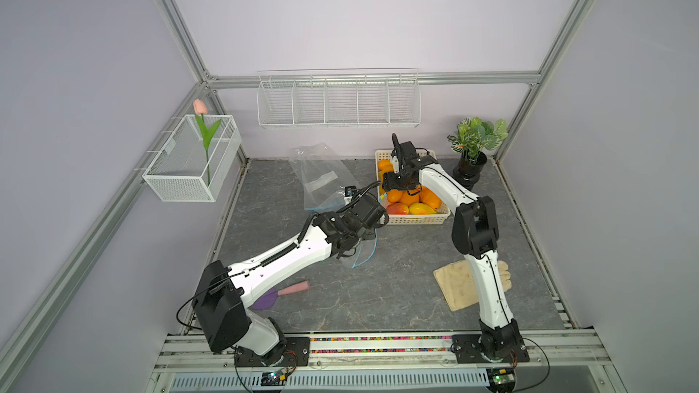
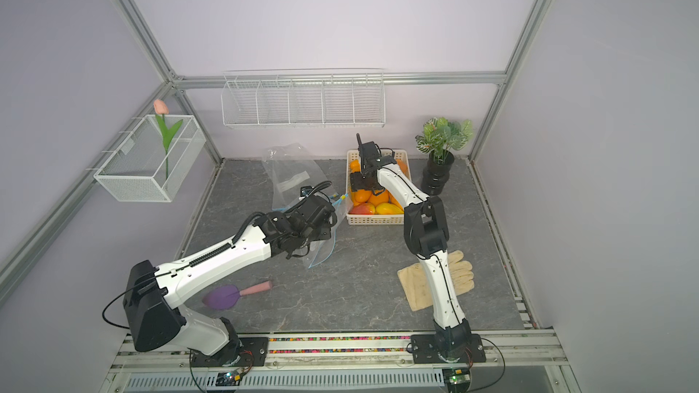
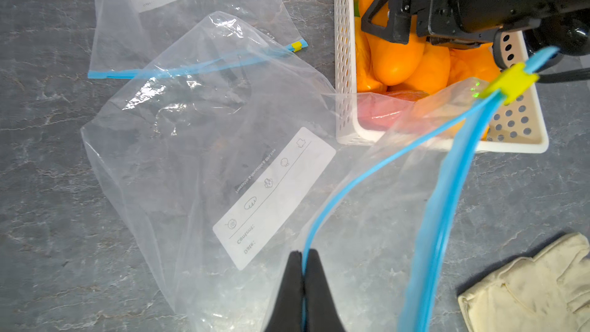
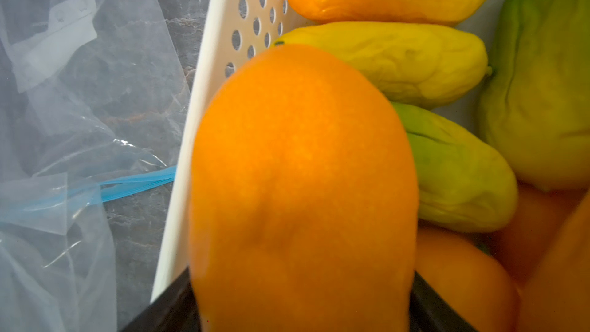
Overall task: Place the mango in a zip-top bag and seal the zipper
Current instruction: Pick up the mango from the basket, then place the mango in the zipper food storage bag.
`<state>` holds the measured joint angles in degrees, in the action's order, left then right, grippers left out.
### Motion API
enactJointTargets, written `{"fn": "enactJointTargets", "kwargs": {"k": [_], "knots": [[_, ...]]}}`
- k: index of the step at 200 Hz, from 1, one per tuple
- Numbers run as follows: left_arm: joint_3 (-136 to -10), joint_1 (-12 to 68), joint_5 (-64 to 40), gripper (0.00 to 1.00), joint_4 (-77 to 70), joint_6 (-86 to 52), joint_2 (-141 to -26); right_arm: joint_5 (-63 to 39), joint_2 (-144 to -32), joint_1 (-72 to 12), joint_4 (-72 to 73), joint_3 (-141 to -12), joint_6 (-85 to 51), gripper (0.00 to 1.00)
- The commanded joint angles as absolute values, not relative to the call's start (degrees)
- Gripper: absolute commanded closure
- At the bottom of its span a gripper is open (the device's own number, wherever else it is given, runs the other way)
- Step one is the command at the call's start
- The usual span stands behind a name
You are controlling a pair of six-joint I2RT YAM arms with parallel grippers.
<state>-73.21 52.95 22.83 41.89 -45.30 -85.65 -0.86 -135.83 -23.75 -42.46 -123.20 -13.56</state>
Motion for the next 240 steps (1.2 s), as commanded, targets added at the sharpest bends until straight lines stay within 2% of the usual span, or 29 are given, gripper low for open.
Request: {"fn": "enactJointTargets", "kwargs": {"k": [1, 21, 53, 94, 119, 141, 165, 240], "knots": [[-75.2, 51.6, 19.8, 1.0, 39.0, -47.2, -85.7, -0.3, -127.4, -23.7, -41.1, -119.0, -15.1, 0.37], [-75.6, 51.0, 18.7, 1.0, 37.3, -47.2, -85.7, -1.7, -119.8, -23.3, -35.9, -111.6, -17.6, 0.45], [-76.4, 50.8, 17.9, 1.0, 35.6, -47.6, -86.9, -2.8, -104.1, -22.9, -26.6, -96.1, -22.7, 0.53], [-77.8, 50.2, 15.6, 1.0, 32.5, -48.2, -88.9, -5.3, -80.7, -25.0, -5.5, -69.3, -33.7, 0.56], [-79.9, 50.0, 15.5, 1.0, 32.3, -48.2, -90.5, -2.8, -71.5, -29.3, 5.7, -57.3, -40.0, 0.57], [-80.9, 50.0, 14.7, 1.0, 31.5, -48.4, -91.3, -1.1, -69.2, -33.7, 12.6, -51.5, -43.3, 0.57], [-80.9, 50.0, 14.1, 1.0, 30.5, -48.9, -91.3, 1.2, -70.2, -37.3, 15.1, -50.7, -42.0, 0.57], [-79.8, 49.8, 13.1, 1.0, 29.4, -49.4, -88.2, 8.1, -76.9, -39.8, 20.6, -47.5, -38.5, 0.55]]}}
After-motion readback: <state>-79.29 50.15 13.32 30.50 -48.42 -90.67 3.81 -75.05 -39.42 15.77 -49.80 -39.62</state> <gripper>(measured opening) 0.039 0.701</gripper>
